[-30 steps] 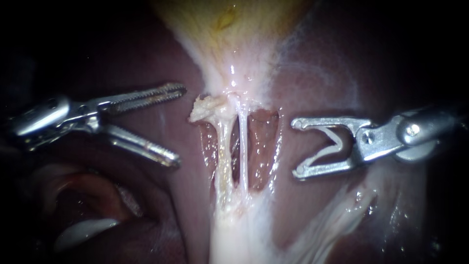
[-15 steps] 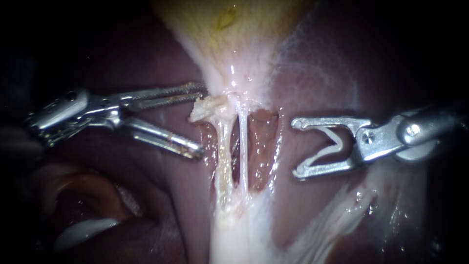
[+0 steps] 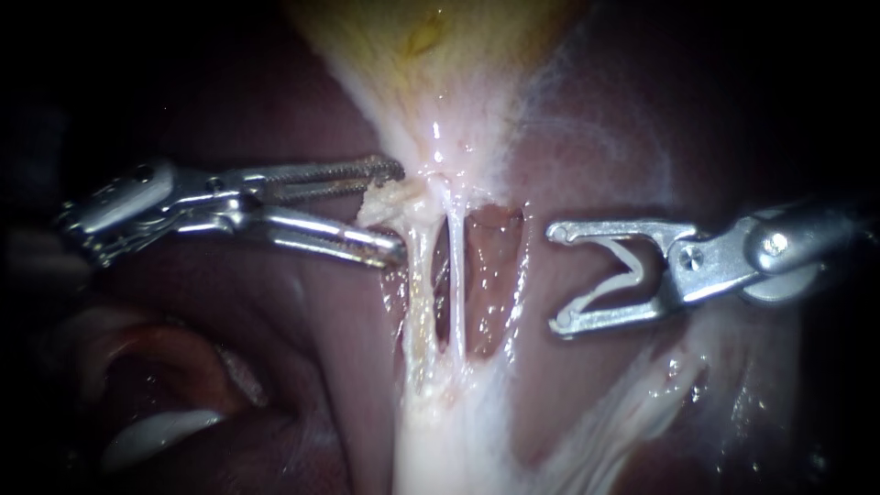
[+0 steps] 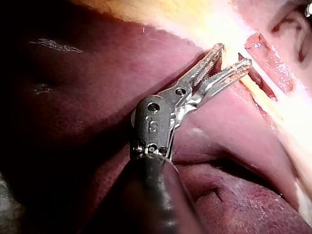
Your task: Grabbing gallbladder
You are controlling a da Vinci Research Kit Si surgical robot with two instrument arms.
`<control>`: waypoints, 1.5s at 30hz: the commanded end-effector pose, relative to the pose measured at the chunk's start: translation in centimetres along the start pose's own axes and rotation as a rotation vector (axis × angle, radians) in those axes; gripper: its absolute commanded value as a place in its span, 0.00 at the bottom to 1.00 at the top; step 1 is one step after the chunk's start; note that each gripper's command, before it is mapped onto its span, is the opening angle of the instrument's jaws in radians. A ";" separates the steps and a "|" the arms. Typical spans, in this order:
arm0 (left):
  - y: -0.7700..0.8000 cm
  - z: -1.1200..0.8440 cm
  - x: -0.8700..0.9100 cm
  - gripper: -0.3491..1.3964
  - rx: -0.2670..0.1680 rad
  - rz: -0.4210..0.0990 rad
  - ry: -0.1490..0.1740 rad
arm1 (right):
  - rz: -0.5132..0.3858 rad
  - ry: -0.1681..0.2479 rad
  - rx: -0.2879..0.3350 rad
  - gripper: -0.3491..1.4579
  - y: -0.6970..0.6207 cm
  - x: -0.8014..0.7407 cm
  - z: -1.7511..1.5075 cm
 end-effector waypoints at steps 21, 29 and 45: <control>0.02 -0.17 0.08 0.00 -0.050 -0.034 0.110 | 0.000 0.000 0.001 0.46 0.00 0.01 0.00; -0.05 -0.24 -0.03 0.00 -0.042 -0.041 0.110 | 0.000 0.000 0.001 0.46 0.00 0.01 0.00; -0.05 -0.76 -0.49 0.00 -0.036 -0.074 0.072 | 0.000 0.000 0.001 0.46 0.00 0.01 0.00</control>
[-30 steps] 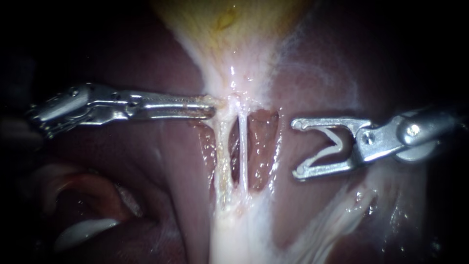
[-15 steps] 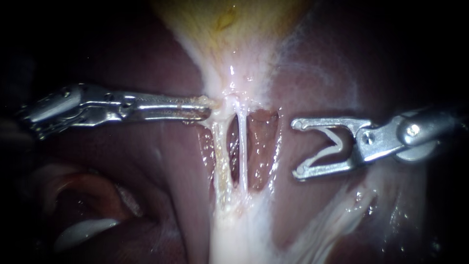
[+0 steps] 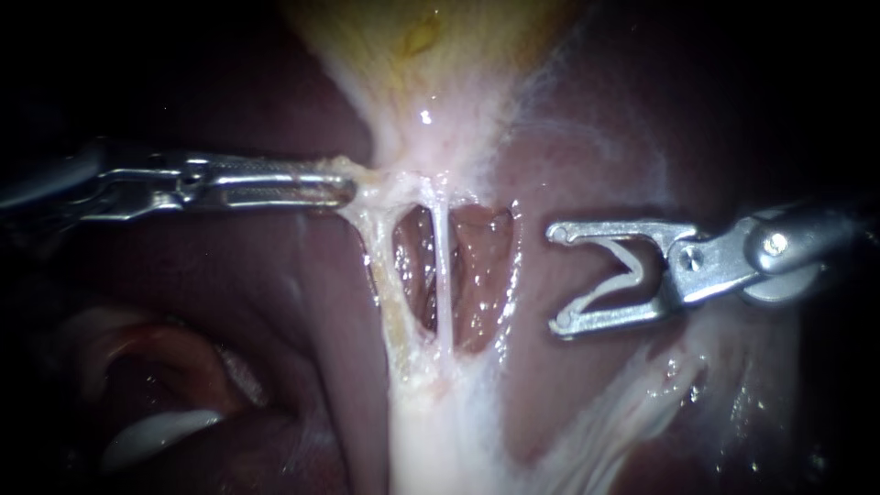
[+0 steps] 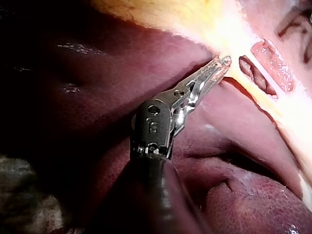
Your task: Grabbing gallbladder
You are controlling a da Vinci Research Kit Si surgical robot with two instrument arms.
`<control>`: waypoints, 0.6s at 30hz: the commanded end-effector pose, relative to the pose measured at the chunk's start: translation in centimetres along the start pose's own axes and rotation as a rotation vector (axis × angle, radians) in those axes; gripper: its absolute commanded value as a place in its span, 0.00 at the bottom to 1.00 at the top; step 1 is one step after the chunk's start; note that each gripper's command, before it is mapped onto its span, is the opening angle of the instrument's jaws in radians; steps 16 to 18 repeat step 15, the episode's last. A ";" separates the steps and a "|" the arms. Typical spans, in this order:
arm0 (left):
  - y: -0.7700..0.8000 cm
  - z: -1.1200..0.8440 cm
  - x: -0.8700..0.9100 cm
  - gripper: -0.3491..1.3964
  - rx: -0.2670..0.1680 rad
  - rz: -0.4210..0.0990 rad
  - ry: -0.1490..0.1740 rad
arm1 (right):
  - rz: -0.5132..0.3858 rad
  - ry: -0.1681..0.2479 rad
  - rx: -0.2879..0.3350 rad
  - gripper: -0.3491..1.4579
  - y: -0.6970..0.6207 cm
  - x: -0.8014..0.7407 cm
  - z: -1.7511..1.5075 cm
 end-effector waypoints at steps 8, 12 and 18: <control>-0.02 -0.07 -0.04 0.00 -0.011 -0.007 -0.008 | 0.000 0.000 0.000 0.46 0.00 0.00 0.00; -0.03 -0.07 -0.04 0.00 -0.012 -0.008 -0.008 | 0.000 0.000 0.000 0.46 0.00 0.00 0.00; -0.03 -0.07 -0.04 0.00 -0.014 -0.008 -0.008 | 0.000 0.000 0.000 0.46 0.00 0.00 0.00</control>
